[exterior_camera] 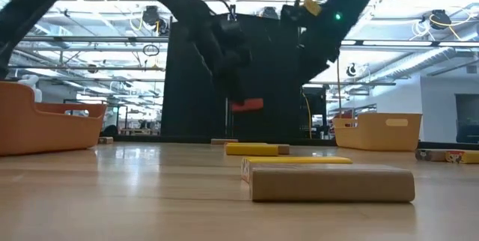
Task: Sort blocks
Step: Put the orange block into the orange bin
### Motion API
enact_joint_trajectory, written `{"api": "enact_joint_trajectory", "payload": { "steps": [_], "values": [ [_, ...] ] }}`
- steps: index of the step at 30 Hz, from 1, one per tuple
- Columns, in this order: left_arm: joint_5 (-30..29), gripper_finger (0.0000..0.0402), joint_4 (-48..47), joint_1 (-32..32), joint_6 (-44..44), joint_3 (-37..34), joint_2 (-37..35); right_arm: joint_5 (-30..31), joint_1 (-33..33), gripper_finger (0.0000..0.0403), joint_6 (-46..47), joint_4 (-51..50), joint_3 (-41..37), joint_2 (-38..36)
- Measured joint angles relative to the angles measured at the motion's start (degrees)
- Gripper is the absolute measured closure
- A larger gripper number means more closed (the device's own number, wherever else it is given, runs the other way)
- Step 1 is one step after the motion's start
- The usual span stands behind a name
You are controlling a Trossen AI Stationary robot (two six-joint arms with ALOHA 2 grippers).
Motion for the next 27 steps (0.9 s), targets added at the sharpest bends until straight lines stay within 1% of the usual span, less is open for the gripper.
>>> {"api": "enact_joint_trajectory", "payload": {
  "steps": [4,8,12,14,17,20,24,27],
  "values": [
    [0.1,0.0321,-3.0,-0.1,0.0,-1.3,-5.7,-2.3,-1.0,0.0160,-1.8,7.1,-6.2,-2.7],
    [1.2,0.0321,-7.5,-0.1,-0.1,-2.8,-11.9,-3.3,-2.6,0.0160,-1.9,12.8,-13.0,-8.6],
    [2.3,0.0321,-8.6,-0.5,-3.7,-8.6,-19.6,-4.3,-3.9,0.0160,-2.6,23.2,-21.7,-16.1],
    [2.3,0.0320,-9.0,-1.0,-6.5,-12.8,-23.9,-7.9,-4.7,0.0160,-3.6,30.6,-26.1,-19.4],
    [1.4,0.0320,-8.6,-2.3,-12.5,-20.0,-31.5,-14.3,-5.8,0.0160,-5.2,42.7,-31.7,-22.5],
    [-2.8,0.0320,-8.8,-4.9,-20.3,-27.5,-39.9,-19.0,-6.6,0.0160,-6.6,50.9,-34.6,-23.4],
    [-10.4,0.0320,-9.2,-10.5,-34.9,-36.7,-51.9,-21.5,-6.6,0.0160,-6.8,53.0,-35.1,-22.7],
    [-15.0,0.0320,-9.7,-16.0,-46.0,-42.6,-60.1,-21.6,-6.5,0.0160,-5.1,53.0,-35.1,-21.5]
  ]
}}
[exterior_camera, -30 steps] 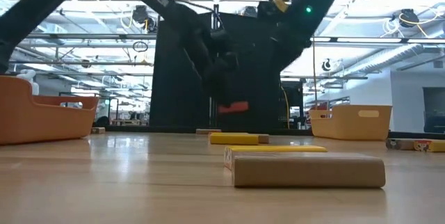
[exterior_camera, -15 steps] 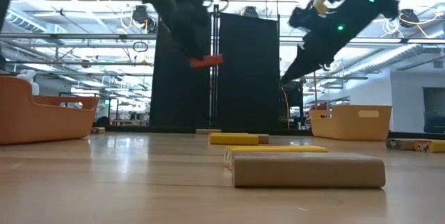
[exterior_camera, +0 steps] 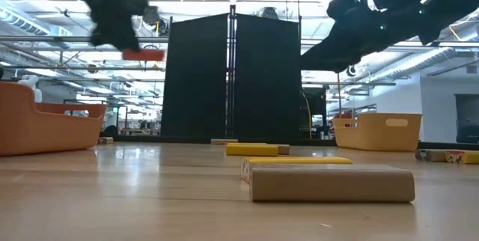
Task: Sort blocks
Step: Put the orange block into the orange bin, then put the yellow block into the yellow bin
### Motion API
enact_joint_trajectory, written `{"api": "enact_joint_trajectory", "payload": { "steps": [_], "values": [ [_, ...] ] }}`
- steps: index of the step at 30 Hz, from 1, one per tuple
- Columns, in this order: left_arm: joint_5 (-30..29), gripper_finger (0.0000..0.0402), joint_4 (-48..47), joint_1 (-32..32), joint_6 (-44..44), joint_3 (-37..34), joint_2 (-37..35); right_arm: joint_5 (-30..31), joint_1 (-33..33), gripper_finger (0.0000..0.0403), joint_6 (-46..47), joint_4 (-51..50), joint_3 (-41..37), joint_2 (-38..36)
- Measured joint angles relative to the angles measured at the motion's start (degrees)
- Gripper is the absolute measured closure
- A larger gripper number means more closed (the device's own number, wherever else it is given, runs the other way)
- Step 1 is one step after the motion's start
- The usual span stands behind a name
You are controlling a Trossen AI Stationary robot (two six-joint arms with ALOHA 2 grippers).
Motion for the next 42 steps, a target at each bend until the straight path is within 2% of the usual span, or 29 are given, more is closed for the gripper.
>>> {"api": "enact_joint_trajectory", "payload": {
  "steps": [3,7,9,14,19,26,38,42],
  "values": [
    [-3.8,0.0320,-0.9,-5.6,-9.9,-4.4,-6.5,0.0,0.0,0.0160,2.1,0.0,0.0,1.7],
    [-5.1,0.0320,-0.8,-12.0,-21.3,-8.9,-11.4,0.1,0.0,0.0160,4.2,0.0,0.0,4.8],
    [-5.1,0.0320,-1.9,-15.0,-26.2,-10.4,-11.9,0.1,0.0,0.0160,5.1,0.0,0.0,6.4],
    [-4.5,0.0320,-12.5,-20.4,-34.3,-10.8,-10.2,0.2,0.0,0.0160,6.3,0.5,0.0,9.4],
    [-4.2,0.0320,-17.4,-21.8,-35.0,-10.8,-9.0,0.3,0.0,0.0160,6.0,3.3,0.0,10.5],
    [-1.3,0.0313,-17.8,-21.8,-32.9,-10.8,-6.1,0.3,0.0,0.0160,5.9,5.1,0.0,10.5],
    [-0.2,0.0233,-17.9,-21.8,-28.3,-10.8,-2.1,0.2,0.0,0.0161,7.2,5.1,0.0,10.5],
    [2.2,0.0215,-17.9,-21.8,-26.3,-10.8,-1.7,0.1,0.0,0.0161,7.4,5.1,0.0,10.5]
  ]
}}
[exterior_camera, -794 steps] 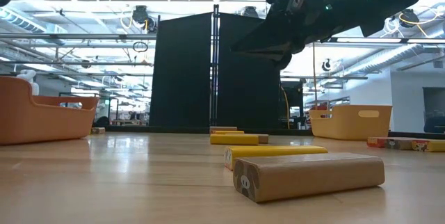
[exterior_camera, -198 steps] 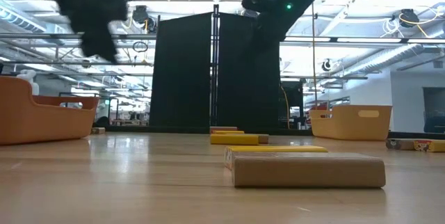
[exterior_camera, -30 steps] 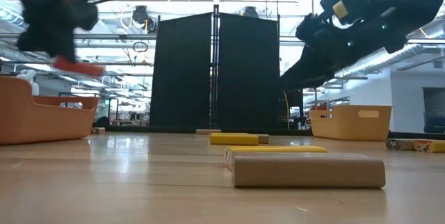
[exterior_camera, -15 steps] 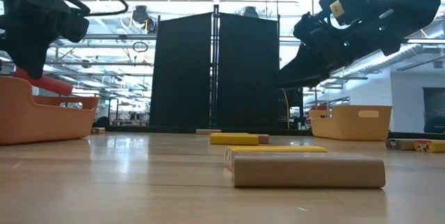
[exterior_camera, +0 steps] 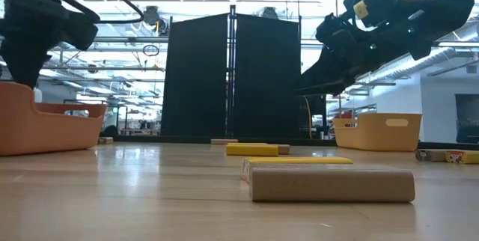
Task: Sort blocks
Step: Put the yellow block into the yellow bin
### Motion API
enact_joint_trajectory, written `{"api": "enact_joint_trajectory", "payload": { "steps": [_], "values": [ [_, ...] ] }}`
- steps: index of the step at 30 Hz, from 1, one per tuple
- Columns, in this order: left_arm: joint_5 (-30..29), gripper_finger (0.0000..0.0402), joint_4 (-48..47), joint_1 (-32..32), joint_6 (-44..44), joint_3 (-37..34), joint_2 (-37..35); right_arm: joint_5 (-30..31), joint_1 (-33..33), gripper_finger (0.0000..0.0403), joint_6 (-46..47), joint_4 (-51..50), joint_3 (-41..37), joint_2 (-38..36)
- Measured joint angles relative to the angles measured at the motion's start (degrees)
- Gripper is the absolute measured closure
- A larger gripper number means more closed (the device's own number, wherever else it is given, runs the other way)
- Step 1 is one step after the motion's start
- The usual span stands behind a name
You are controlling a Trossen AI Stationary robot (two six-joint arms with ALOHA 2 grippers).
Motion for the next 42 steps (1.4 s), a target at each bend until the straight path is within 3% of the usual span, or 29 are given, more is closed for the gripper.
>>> {"api": "enact_joint_trajectory", "payload": {
  "steps": [12,16,19,21,26,34,42],
  "values": [
    [0.6,0.0210,2.0,0.0,6.7,7.5,0.0,0.0,0.0,0.0161,0.0,0.0,0.0,0.0],
    [-2.6,0.0210,12.0,0.0,11.6,8.5,0.0,0.0,0.0,0.0161,0.0,0.0,0.0,0.0],
    [-8.8,0.0210,22.6,-0.1,19.7,8.5,1.9,0.0,0.0,0.0161,0.0,0.0,0.0,0.0],
    [-11.3,0.0210,29.6,-0.2,25.8,8.5,5.0,0.0,0.0,0.0161,0.0,0.3,0.0,0.0],
    [-9.8,0.0210,47.2,-0.2,38.2,8.5,16.4,0.0,0.5,0.0161,0.0,1.3,0.0,0.0],
    [-8.6,0.0210,68.4,0.3,49.9,8.5,33.9,0.0,1.6,0.0161,-0.6,0.2,0.0,-1.4],
    [-8.3,0.0210,78.9,3.5,56.0,8.8,47.0,0.3,1.6,0.0161,-0.2,-5.8,0.1,-8.4]
  ]
}}
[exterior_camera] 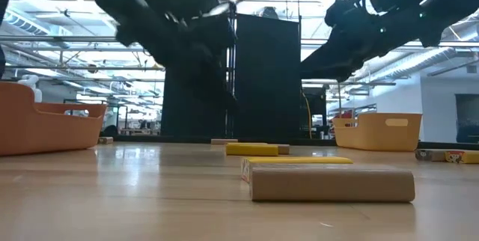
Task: Sort blocks
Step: Put the yellow block into the yellow bin
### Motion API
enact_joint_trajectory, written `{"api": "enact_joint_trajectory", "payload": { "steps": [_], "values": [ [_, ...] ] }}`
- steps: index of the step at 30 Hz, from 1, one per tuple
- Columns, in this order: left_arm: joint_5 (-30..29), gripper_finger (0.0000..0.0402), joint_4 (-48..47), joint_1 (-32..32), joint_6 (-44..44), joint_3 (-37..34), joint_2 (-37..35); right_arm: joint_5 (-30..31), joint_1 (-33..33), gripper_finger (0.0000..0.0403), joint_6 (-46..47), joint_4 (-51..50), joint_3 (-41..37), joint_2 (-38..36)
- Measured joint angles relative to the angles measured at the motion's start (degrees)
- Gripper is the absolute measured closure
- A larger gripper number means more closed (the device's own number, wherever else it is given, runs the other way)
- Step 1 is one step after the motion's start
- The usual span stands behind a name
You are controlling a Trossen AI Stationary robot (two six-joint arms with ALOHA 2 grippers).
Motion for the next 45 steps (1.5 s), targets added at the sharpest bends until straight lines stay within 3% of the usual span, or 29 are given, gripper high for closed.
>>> {"api": "enact_joint_trajectory", "payload": {
  "steps": [3,8,20,28,31,41,45],
  "values": [
    [0.1,0.0210,0.4,2.0,-0.1,0.0,2.0,0.0,0.2,0.0161,0.2,-1.2,0.0,-1.8],
    [5.4,0.0210,1.3,3.3,-0.2,0.0,3.9,0.0,0.4,0.0161,0.2,-1.7,0.0,-2.1],
    [5.7,0.0215,2.5,3.2,-0.4,0.2,8.9,0.0,0.4,0.0161,0.2,-1.6,0.0,-2.1],
    [6.1,0.0310,2.3,3.2,-0.2,0.2,8.7,0.0,0.4,0.0161,0.2,-1.6,0.0,-2.1],
    [6.1,0.0319,2.2,3.2,-0.2,0.2,8.5,0.0,0.4,0.0161,0.5,-1.6,0.0,-2.1],
    [6.0,0.0314,-5.7,3.2,1.8,2.2,-2.4,-0.5,0.4,0.0161,0.5,-0.1,0.0,-2.1],
    [6.0,0.0311,-4.7,3.2,2.6,2.3,-7.4,-2.5,0.5,0.0161,-0.4,4.1,0.0,-2.1]
  ]
}}
